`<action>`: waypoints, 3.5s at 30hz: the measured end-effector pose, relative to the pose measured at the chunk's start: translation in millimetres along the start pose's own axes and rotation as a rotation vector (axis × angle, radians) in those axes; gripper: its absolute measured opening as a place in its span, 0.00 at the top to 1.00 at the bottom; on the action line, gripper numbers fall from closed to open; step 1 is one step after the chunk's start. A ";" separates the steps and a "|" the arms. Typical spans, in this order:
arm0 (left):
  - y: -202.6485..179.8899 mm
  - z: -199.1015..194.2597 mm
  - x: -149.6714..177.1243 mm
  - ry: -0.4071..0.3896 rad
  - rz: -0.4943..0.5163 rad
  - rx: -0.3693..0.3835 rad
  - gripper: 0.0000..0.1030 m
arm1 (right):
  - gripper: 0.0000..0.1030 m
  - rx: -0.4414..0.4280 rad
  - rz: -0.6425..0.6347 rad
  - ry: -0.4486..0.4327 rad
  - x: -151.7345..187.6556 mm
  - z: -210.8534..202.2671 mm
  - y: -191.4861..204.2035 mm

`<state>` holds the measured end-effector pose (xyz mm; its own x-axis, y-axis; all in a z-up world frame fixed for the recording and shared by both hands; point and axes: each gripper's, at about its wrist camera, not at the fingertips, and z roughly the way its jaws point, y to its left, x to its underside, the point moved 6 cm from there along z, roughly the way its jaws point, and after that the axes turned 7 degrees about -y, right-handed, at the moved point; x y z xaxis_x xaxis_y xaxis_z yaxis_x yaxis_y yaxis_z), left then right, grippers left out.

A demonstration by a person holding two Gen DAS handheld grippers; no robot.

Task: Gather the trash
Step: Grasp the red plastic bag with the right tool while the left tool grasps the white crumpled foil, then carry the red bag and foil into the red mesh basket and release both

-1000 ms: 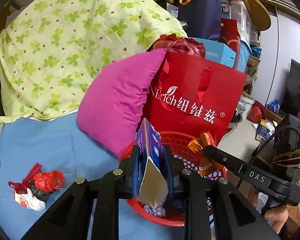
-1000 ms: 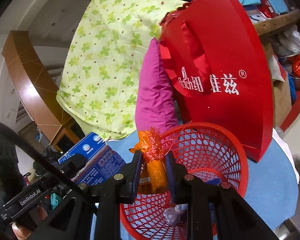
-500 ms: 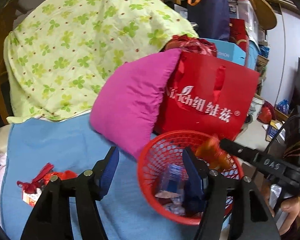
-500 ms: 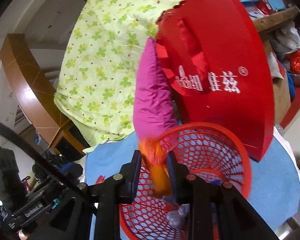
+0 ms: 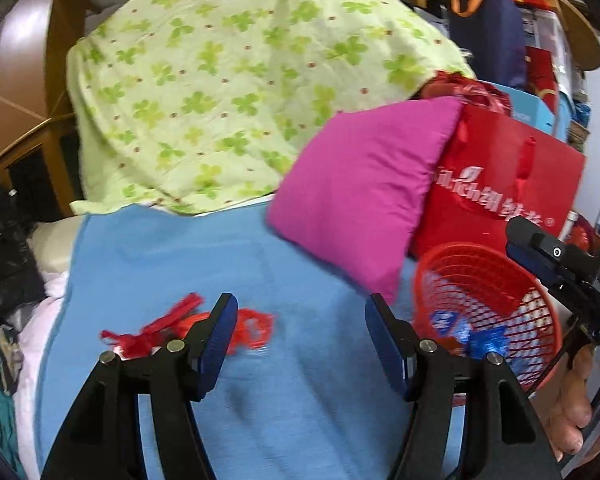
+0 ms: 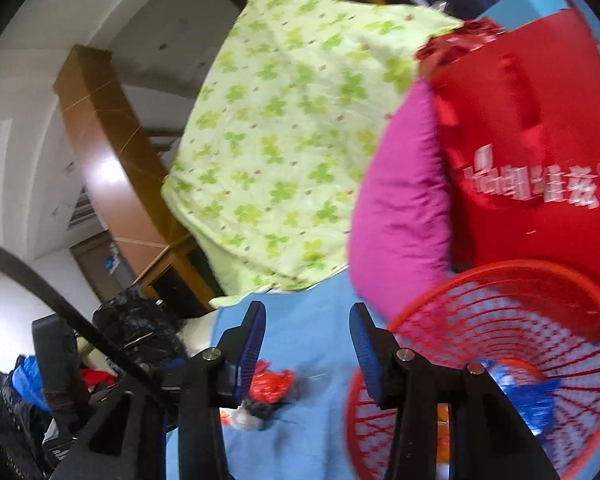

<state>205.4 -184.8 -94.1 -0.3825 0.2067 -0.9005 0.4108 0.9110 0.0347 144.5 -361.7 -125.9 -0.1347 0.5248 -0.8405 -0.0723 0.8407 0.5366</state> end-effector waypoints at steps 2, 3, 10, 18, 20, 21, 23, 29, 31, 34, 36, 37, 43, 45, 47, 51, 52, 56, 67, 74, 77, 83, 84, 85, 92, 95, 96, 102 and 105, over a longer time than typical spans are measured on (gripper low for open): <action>21.1 -0.8 5.1 0.005 -0.015 -0.033 0.33 | 0.53 -0.022 -0.003 0.024 11.2 14.6 12.8; 32.1 -1.1 8.3 0.009 -0.023 -0.051 0.33 | 0.53 -0.028 -0.005 0.035 16.1 20.3 17.0; 111.5 0.3 44.6 0.063 -0.098 -0.163 0.31 | 0.54 -0.034 -0.018 0.161 61.5 72.6 42.2; 212.5 11.5 114.1 0.156 -0.264 -0.332 0.31 | 0.54 0.000 -0.052 0.403 133.8 136.0 58.6; 226.7 16.8 126.9 0.167 -0.307 -0.342 0.31 | 0.54 0.009 -0.037 0.460 150.9 150.1 57.1; 230.1 19.1 130.9 0.169 -0.318 -0.345 0.31 | 0.54 0.008 -0.022 0.481 156.7 156.1 55.6; 235.1 26.7 139.4 0.168 -0.325 -0.345 0.31 | 0.54 0.012 0.011 0.518 170.5 168.7 52.9; 245.8 46.5 159.2 0.185 -0.340 -0.337 0.31 | 0.46 0.028 0.057 0.558 192.9 196.8 50.2; 251.2 51.6 156.7 0.180 -0.361 -0.324 0.31 | 0.44 0.026 0.066 0.549 195.6 203.9 52.3; 256.4 55.3 147.6 0.132 -0.391 -0.288 0.30 | 0.42 0.039 0.078 0.536 199.2 214.2 52.0; 255.5 61.7 143.8 0.123 -0.394 -0.259 0.28 | 0.41 0.051 0.094 0.527 201.7 221.7 49.5; 255.4 68.0 142.6 0.125 -0.395 -0.246 0.27 | 0.41 0.057 0.098 0.524 201.9 224.2 48.1; 258.5 103.8 145.4 0.177 -0.435 -0.191 0.27 | 0.41 0.113 0.129 0.502 207.4 243.0 38.7; 257.8 112.5 145.9 0.189 -0.456 -0.170 0.27 | 0.41 0.139 0.132 0.497 208.3 249.1 36.1; 254.0 122.7 145.9 0.208 -0.467 -0.142 0.27 | 0.41 0.147 0.127 0.505 210.6 253.4 35.5; 247.4 135.7 145.9 0.227 -0.462 -0.133 0.25 | 0.50 0.138 0.098 0.522 214.7 259.5 40.6; 247.5 138.1 146.0 0.231 -0.464 -0.128 0.25 | 0.51 0.136 0.092 0.524 214.5 259.2 41.9; 252.5 141.5 151.8 0.254 -0.527 -0.094 0.25 | 0.54 0.140 0.061 0.525 213.0 255.5 43.7; 252.6 129.1 155.2 0.292 -0.578 -0.067 0.44 | 0.55 0.154 0.003 0.504 197.6 220.3 39.8; 245.9 104.4 150.8 0.300 -0.643 -0.032 0.47 | 0.55 0.155 -0.035 0.506 186.7 193.3 32.2; 221.5 90.5 143.2 0.291 -0.576 -0.017 0.45 | 0.55 0.154 -0.043 0.493 179.7 184.4 28.5; 188.2 87.2 144.1 0.312 -0.502 -0.031 0.46 | 0.55 0.134 -0.079 0.465 167.9 164.1 34.2; 185.8 90.4 145.6 0.320 -0.499 -0.037 0.46 | 0.55 0.131 -0.090 0.457 165.1 159.2 36.1; 183.6 93.2 147.3 0.330 -0.496 -0.043 0.46 | 0.55 0.130 -0.097 0.451 163.7 155.7 37.5; 179.9 101.3 153.7 0.348 -0.507 -0.053 0.88 | 0.55 0.125 -0.140 0.400 146.4 125.9 38.1; 176.2 95.8 148.9 0.333 -0.507 -0.045 0.90 | 0.55 0.113 -0.173 0.385 142.4 116.1 41.6; 173.1 91.2 143.4 0.316 -0.496 -0.041 0.90 | 0.55 0.106 -0.180 0.381 141.1 113.2 43.7; 153.6 60.3 105.7 0.189 -0.394 -0.044 0.90 | 0.55 0.053 -0.201 0.339 131.3 96.2 56.2; 146.0 54.3 89.2 0.141 -0.340 -0.061 0.90 | 0.55 0.032 -0.208 0.310 124.4 86.1 62.7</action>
<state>276.3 -52.7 -192.9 -0.6009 -0.0683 -0.7964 0.1920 0.9548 -0.2267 208.3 -232.2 -203.3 -0.4137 0.2811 -0.8659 -0.0995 0.9315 0.3499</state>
